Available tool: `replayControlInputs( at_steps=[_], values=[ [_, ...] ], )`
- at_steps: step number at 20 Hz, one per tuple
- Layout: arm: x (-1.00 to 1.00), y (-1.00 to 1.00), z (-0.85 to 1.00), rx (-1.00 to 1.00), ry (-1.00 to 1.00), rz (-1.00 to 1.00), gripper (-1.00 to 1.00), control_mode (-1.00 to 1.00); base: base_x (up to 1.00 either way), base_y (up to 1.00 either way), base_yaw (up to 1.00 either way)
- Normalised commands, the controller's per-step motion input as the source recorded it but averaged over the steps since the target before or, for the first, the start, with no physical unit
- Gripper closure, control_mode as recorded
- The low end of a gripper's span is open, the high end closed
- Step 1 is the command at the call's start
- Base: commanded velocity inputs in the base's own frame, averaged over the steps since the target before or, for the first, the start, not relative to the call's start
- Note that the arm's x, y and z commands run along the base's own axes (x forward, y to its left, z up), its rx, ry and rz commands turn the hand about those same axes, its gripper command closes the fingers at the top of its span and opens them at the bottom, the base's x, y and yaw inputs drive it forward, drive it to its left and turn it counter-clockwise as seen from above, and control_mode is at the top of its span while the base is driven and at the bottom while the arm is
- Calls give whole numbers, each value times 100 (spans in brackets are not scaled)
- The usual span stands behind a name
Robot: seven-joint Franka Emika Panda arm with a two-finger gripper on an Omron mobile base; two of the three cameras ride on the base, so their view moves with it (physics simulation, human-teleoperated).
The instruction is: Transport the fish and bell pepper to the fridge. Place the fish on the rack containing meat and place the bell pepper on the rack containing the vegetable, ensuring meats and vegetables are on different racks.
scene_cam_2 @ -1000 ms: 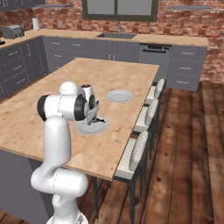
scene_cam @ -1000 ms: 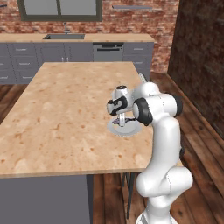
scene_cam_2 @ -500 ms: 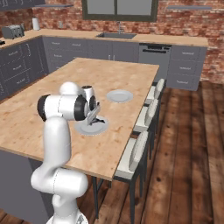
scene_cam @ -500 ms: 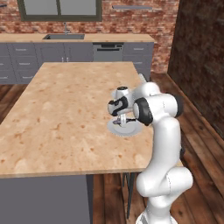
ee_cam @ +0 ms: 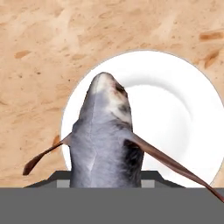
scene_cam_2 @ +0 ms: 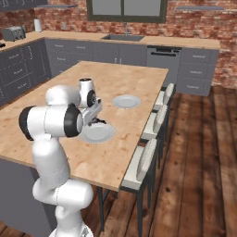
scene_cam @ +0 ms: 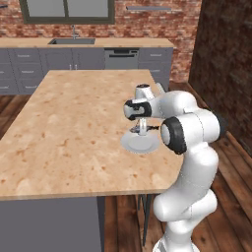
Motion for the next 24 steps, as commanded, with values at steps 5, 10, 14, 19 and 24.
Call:
replayControlInputs(
  at_steps=[5, 10, 14, 19, 24],
  values=[
    [-88, 1, 94, 4, 0, 1, 100, -100, 0, 0, 0],
    [-93, 6, 73, 1, -2, 3, 100, -100, 0, 0, 0],
    [-100, 0, 80, 0, -9, 0, 100, -100, 0, 0, 0],
    [-100, 0, 77, 0, -12, 2, 100, -100, 0, 0, 0],
    [-80, 3, 51, 0, -13, 3, 100, 100, -11, 0, 2]
  ],
)
